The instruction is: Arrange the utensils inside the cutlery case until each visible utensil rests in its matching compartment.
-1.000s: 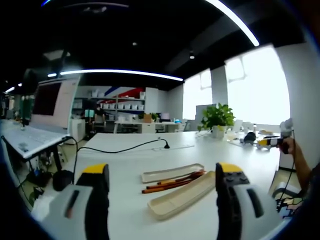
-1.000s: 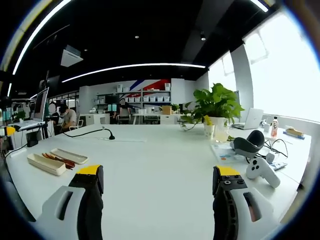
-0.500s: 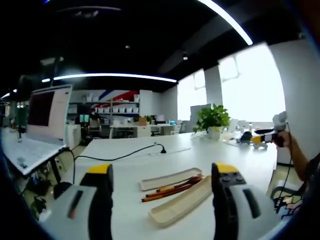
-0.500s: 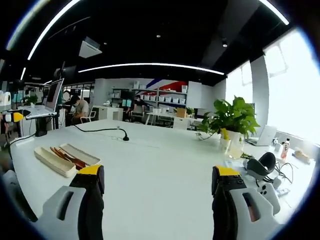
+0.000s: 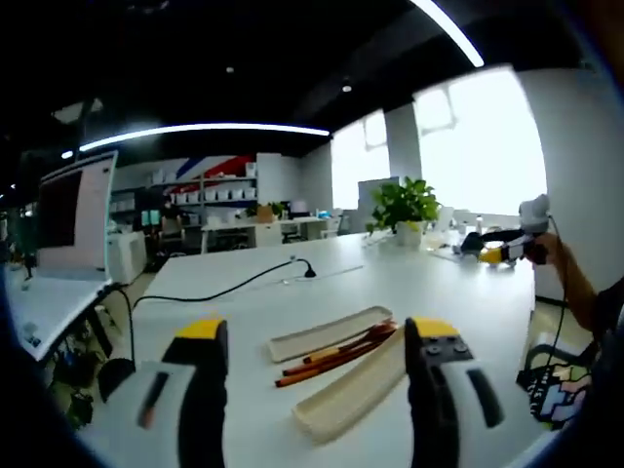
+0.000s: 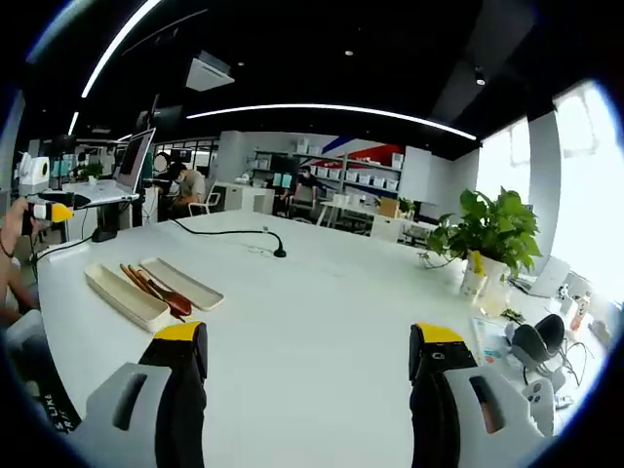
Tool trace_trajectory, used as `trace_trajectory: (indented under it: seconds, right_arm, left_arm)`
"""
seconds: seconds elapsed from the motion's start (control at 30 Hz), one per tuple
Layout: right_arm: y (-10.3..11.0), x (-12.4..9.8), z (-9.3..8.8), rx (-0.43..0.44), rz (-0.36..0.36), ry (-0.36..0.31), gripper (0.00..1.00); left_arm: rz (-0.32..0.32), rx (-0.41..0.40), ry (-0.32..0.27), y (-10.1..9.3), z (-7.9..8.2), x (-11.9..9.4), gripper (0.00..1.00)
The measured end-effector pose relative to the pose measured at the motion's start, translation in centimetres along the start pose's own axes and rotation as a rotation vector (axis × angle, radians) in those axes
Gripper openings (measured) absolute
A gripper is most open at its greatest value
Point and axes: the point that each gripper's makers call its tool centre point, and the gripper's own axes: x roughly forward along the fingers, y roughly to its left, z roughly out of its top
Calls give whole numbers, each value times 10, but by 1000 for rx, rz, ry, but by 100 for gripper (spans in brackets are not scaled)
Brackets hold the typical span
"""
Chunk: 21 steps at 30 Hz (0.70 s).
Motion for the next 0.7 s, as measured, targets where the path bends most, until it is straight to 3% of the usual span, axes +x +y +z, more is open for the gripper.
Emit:
trace_trajectory:
  seconds: [0.37, 0.7]
  right_arm:
    - [25, 22, -7, -51, 90, 73, 84]
    - [51, 39, -13, -89, 177, 108, 72]
  left_arm:
    - [-1, 14, 75, 7, -17, 17, 68]
    - [-6, -4, 133, 11, -33, 34, 56]
